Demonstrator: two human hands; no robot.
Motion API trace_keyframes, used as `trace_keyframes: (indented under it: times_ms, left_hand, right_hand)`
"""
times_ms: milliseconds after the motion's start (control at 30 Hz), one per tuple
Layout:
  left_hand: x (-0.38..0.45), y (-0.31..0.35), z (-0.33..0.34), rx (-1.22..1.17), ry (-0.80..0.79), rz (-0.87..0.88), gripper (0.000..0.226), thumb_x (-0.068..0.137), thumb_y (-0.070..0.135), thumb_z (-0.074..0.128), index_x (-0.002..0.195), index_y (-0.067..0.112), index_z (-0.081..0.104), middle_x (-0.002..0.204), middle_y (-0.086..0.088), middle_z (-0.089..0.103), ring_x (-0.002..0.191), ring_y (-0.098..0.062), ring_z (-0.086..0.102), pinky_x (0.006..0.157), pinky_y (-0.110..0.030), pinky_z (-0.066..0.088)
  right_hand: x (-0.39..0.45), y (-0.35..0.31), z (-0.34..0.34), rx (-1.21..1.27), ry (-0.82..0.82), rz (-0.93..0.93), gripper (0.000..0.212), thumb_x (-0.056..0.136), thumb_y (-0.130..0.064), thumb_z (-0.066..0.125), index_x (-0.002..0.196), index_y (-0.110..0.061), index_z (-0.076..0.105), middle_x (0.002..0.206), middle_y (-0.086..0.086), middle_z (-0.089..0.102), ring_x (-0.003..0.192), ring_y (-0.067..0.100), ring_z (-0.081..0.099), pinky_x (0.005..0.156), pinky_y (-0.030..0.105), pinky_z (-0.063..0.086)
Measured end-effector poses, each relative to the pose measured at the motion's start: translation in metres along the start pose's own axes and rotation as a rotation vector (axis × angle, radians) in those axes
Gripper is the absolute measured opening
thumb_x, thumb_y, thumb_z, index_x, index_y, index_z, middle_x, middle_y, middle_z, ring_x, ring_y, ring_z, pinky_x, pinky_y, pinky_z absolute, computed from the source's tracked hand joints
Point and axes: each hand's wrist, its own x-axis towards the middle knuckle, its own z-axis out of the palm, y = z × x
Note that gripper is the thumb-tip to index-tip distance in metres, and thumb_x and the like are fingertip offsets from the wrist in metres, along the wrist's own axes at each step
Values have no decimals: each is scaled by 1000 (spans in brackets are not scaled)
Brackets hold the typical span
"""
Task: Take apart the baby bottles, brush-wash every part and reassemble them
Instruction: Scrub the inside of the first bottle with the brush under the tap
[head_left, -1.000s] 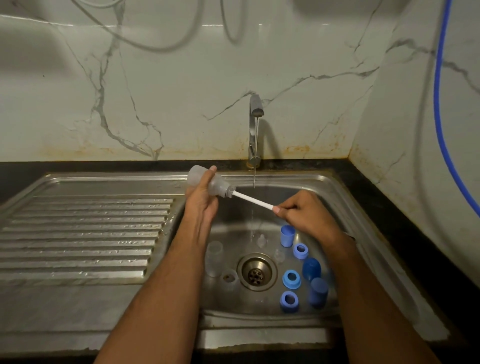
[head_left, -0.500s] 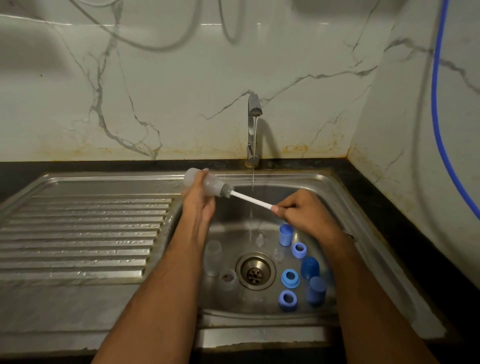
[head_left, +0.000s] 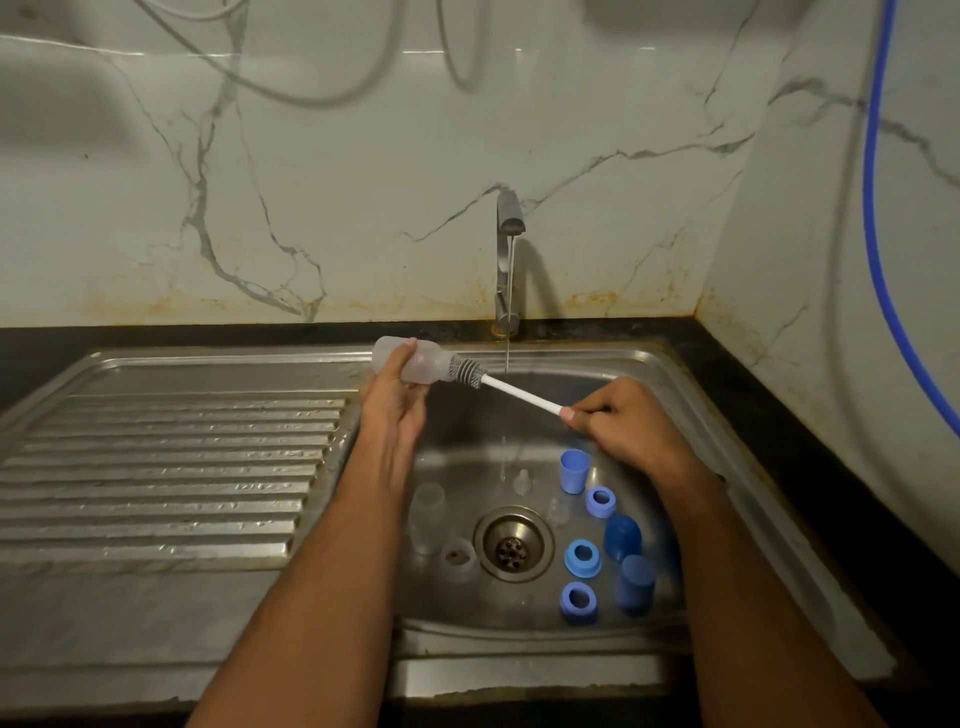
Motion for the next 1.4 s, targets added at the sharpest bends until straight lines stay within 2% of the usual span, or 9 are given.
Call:
trace_keyframes:
  times_ms: [133, 333, 467, 600, 733, 867, 967, 1233, 1400]
  left_hand:
    - [-1, -6, 0, 76, -37, -17, 31, 81, -5, 69, 107, 4, 55, 114, -18, 56, 99, -23, 62, 83, -39, 60]
    - [1, -3, 2, 48, -18, 50, 61, 72, -7, 82, 125, 4, 53, 121, -18, 61, 109, -28, 65, 91, -51, 58]
    - [0, -9, 1, 135, -31, 28, 51, 78, -7, 78, 120, 9, 54, 121, -17, 57, 114, -30, 61, 95, -58, 55]
    - [1, -7, 2, 116, -22, 51, 46, 78, -5, 79, 115, 8, 55, 126, -20, 57, 114, -30, 62, 95, -52, 56]
    - [-5, -10, 6, 175, -18, 11, 38, 81, -2, 77, 109, 6, 53, 121, -18, 56, 108, -29, 62, 98, -51, 55]
    - [-2, -5, 2, 98, 37, -9, 59, 79, -4, 78, 130, 0, 48, 128, -21, 57, 111, -29, 64, 96, -51, 56]
    - [2, -1, -4, 25, 85, 44, 66, 75, 1, 83, 133, 3, 51, 129, -21, 61, 113, -29, 66, 97, -52, 55]
    - [1, -11, -10, 148, 129, 81, 57, 77, 8, 85, 126, 8, 57, 125, -16, 65, 115, -29, 65, 102, -49, 52]
    - [0, -15, -9, 189, 196, 87, 65, 64, 7, 91, 122, 4, 60, 121, -17, 66, 109, -30, 67, 95, -48, 57]
  right_hand:
    - [-3, -12, 14, -47, -39, -70, 19, 95, -35, 69, 96, -21, 81, 64, 1, 69, 68, 26, 68, 70, 41, 58]
    - [-1, -3, 1, -33, -34, -14, 18, 94, -36, 71, 92, -22, 82, 67, 2, 72, 73, 27, 70, 73, 43, 58]
    - [-3, -12, 13, -87, -58, -66, 22, 95, -37, 69, 87, -21, 81, 62, 2, 68, 60, 19, 64, 62, 35, 53]
    - [-2, -4, 1, -72, -39, -19, 18, 96, -36, 69, 93, -23, 81, 69, 2, 72, 73, 24, 69, 73, 40, 58]
    - [-3, -12, 6, -91, -38, -61, 20, 95, -37, 69, 94, -22, 82, 61, -1, 68, 62, 18, 64, 63, 35, 53]
    - [-7, -6, -2, -64, -33, 0, 19, 95, -36, 70, 96, -22, 82, 74, 3, 74, 76, 23, 70, 76, 42, 59]
    - [-12, 1, -17, -36, -10, 52, 17, 97, -32, 67, 98, -20, 80, 77, 0, 71, 77, 14, 65, 69, 27, 50]
    - [-13, 21, -27, -95, 61, 223, 22, 97, -39, 65, 100, -22, 78, 82, -2, 68, 81, 12, 61, 79, 33, 45]
    - [-19, -5, -13, -133, 52, 133, 22, 99, -39, 62, 93, -24, 77, 76, -2, 69, 74, 12, 64, 77, 35, 54]
